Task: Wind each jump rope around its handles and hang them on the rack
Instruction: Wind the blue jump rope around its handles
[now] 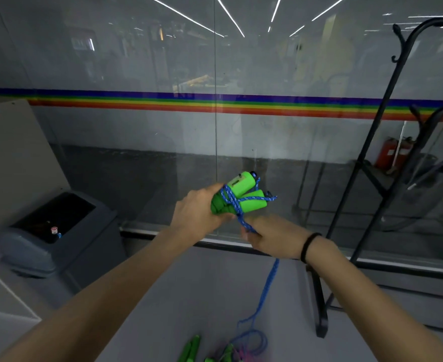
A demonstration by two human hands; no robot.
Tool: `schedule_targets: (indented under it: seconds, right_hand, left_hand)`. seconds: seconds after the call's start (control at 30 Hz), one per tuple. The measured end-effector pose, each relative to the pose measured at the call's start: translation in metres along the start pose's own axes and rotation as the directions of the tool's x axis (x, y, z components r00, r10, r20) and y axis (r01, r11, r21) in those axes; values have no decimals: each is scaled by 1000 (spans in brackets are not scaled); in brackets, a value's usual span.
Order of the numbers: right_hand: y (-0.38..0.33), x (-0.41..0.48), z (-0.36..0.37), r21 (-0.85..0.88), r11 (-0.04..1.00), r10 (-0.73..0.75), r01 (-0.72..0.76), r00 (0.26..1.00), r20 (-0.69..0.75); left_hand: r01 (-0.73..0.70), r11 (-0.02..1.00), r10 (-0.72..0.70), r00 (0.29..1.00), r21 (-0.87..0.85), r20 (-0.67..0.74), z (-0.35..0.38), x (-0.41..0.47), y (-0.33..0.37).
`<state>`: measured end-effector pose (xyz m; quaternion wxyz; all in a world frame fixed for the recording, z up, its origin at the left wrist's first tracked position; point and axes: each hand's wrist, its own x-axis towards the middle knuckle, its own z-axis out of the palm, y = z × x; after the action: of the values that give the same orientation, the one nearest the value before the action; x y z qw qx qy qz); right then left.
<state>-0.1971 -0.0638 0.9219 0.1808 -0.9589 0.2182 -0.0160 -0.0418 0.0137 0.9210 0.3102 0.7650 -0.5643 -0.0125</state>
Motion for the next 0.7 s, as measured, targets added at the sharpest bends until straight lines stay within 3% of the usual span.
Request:
schedule_targets:
  seconds: [0.2,0.3,0.43,0.57,0.63,0.7]
  right_hand:
    - [-14,-13,-32,-256,966,-27,20,999,-26]
    - [-18,-10,-47,-223,973,-84,61,992,-93]
    - [-1,2,-52,218,960,-158,174,983,-88]
    - [19,7,-44,707,678,-173,203,978,-115]
    - [26,7,-39,816,551,-147,172,983,-108]
    - [32,6,-35,845,519,-143,127,988,-60]
  left_hand:
    - [-134,931,77,981,338,177,12,-5,5]
    - [-311,861,179,926,402,333,5,-5,13]
    - [-436,878,316,838,199,444,-7,-9,18]
    - [-321,940,342,880,-117,330,-17,-12,15]
    - [-286,947,316,907,-144,279,-20,-12,16]
    - [-303,952,302,915,-41,268,-22,-12,18]
